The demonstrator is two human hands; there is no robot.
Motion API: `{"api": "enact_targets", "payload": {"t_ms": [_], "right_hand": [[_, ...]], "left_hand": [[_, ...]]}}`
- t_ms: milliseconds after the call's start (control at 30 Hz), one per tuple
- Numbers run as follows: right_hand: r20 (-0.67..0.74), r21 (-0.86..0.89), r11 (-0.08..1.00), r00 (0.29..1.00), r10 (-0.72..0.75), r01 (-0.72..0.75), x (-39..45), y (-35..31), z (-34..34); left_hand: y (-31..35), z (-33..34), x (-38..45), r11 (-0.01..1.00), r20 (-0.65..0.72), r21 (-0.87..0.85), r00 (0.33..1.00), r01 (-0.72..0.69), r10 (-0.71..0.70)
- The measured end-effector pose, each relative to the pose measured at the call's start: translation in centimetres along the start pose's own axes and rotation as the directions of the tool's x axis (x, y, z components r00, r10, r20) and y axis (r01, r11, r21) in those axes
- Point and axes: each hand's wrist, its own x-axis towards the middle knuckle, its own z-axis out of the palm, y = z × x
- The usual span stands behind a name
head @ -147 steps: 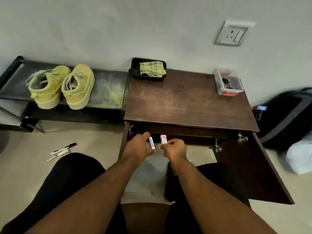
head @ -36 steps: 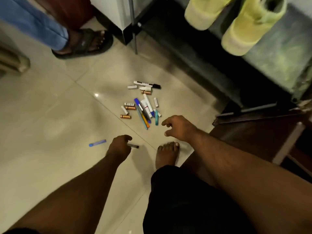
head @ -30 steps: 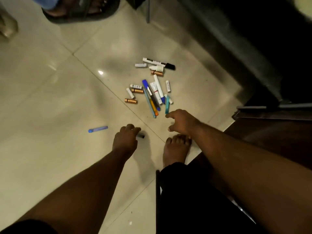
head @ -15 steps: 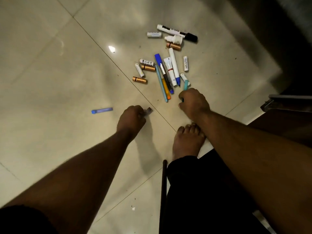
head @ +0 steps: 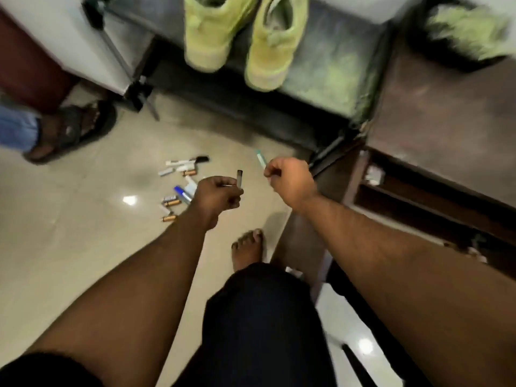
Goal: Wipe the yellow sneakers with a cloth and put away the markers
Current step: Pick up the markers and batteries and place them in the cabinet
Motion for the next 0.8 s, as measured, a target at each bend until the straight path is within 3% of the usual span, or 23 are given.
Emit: {"api": "enact_targets", "payload": {"t_ms": [100,167,267,400,567,667,800], "right_hand": [[-0.180,0.455,0.885,0.963,0.200,-0.099,-6.1,0.2,-6.6],[-0.219,0.712,0.696,0.911,0.349,-0.095,-10.7,1.2,-10.4],[-0.159,0.906,0.415,0.847,0.508,-0.079,-16.7,3.4,-13.5],[-0.018,0.966,0.204,0.744,0.668,-0.161,-20.6,9.6,-14.9],[0.064,0.955,0.138,0.637,0.768,-0.263,-19.5,17.0,-16.0],[0.066,0.960,0.125,0.638,0.767,-0.250,-16.1,20.3,-16.3],[0.092,0.966,0.090,0.642,0.762,-0.244,-10.7,23.1,-15.2]], "left_hand": [[6.6,4.2,-5.2,0.997,0.133,-0.001,0.988,-0.076,0.076],[9.5,8.0,-9.5,0.993,0.217,0.031,0.970,-0.114,0.105],[10.4,14.2,-15.4,0.986,0.293,0.052,0.946,-0.160,0.138],[5.9,22.8,-18.7,0.995,0.277,0.075,0.960,-0.069,0.045],[-0.1,31.0,-14.6,0.989,0.095,-0.027,0.985,0.148,-0.145],[-1.5,34.1,-10.6,0.955,0.009,-0.198,0.975,0.220,-0.222],[-2.6,36.1,-5.9,0.898,-0.079,-0.400,0.969,0.184,-0.234]]}}
